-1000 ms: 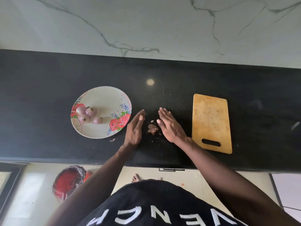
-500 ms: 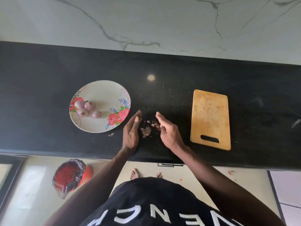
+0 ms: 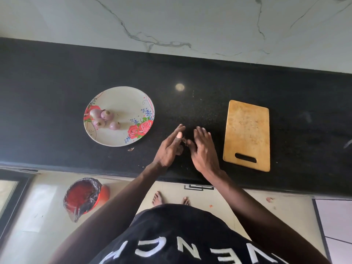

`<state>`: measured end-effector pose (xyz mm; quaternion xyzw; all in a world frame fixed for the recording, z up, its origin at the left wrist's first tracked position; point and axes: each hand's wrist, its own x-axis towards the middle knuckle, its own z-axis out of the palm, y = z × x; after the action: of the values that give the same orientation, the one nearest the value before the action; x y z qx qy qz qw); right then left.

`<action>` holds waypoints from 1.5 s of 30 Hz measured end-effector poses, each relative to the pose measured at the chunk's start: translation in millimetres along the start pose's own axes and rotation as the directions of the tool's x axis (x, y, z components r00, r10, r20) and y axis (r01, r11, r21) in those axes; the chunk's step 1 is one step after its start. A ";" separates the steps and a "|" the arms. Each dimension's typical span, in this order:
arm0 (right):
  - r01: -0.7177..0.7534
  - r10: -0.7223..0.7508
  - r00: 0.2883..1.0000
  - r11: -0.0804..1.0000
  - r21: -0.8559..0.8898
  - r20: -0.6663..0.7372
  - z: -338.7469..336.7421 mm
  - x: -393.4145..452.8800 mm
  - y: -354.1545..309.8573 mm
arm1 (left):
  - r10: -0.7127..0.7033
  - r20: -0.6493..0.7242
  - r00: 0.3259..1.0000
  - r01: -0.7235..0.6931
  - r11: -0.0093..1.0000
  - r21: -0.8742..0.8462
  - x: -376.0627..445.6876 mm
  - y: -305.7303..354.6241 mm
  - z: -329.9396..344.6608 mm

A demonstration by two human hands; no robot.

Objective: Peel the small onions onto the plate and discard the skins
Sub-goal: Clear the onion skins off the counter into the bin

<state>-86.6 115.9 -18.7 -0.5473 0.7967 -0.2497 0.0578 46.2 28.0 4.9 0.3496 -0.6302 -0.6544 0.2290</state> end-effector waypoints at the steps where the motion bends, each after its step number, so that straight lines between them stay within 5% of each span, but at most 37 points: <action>1: 0.005 -0.002 1.000 0.993 -0.117 0.028 4.2 -10.7 1.5 | 0.026 -0.015 1.000 -0.026 1.000 -0.002 -2.2 1.1 2.6; 3: 0.051 -0.027 0.993 0.977 -0.209 0.116 11.7 -23.0 -5.2 | 0.082 -0.106 0.991 -0.090 0.993 -0.072 -5.6 -0.9 3.9; 6: 0.129 -0.127 0.985 0.992 -0.010 0.115 12.6 -16.5 -17.8 | 0.086 -0.254 0.963 -0.121 0.985 -0.124 -8.5 -1.5 -7.1; 11: 0.069 -0.066 0.998 0.966 0.251 -0.021 5.2 3.4 -17.5 | 0.240 -0.403 0.883 -0.076 0.921 0.383 -32.0 -8.1 -28.2; 14: 0.124 -0.105 0.987 0.979 0.162 -0.122 9.8 13.7 -16.6 | 0.353 -0.509 0.785 0.090 0.748 0.658 -50.0 -19.3 -28.0; 18: 0.112 -0.087 0.982 0.982 0.152 -0.167 17.9 10.0 -21.8 | 0.120 -0.682 0.721 0.459 0.655 0.600 -67.1 -28.8 -25.8; 23: -0.022 0.049 0.991 0.977 0.214 -0.121 19.7 6.0 -22.2 | -0.041 -0.580 0.814 0.505 0.543 0.671 -70.1 -37.5 -19.9; 27: -0.021 0.041 0.997 0.958 0.287 -0.065 16.7 1.4 -11.3 | 0.028 -0.225 0.974 0.184 0.485 0.855 -58.4 -31.5 -9.2; 30: -0.053 0.053 0.999 0.962 0.267 0.005 8.8 3.0 -4.9 | 0.088 0.056 0.995 -0.098 0.597 0.796 -47.7 -26.3 -10.9; 33: -0.033 0.003 0.991 0.974 0.225 0.131 5.4 13.1 -1.5 | 0.108 0.065 0.992 -0.124 0.751 0.648 -34.3 -19.6 -17.2; 37: 0.102 -0.141 0.953 0.983 0.154 0.268 7.0 20.6 -2.5 | 0.038 0.089 0.995 -0.094 0.621 0.778 -17.0 -18.6 -13.5; 40: 0.169 -0.216 0.928 0.971 0.172 0.304 -0.1 9.8 -2.8 | 0.069 0.184 0.981 -0.177 0.711 0.680 -20.3 -15.7 -11.5; 42: 0.174 -0.251 0.917 0.951 0.255 0.311 -6.9 -2.8 -3.0 | 0.100 0.161 0.982 -0.170 0.841 0.514 -31.4 -15.1 -17.0; 45: -0.001 -0.118 0.965 0.892 0.452 0.236 -15.1 -17.9 -5.2 | 0.056 -0.102 0.993 -0.039 0.986 0.164 -43.3 -14.7 -21.9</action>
<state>-80.7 135.7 -6.5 -0.5708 0.6863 -0.3552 0.2777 92.8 47.0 -1.5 0.3861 -0.6765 -0.5758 0.2485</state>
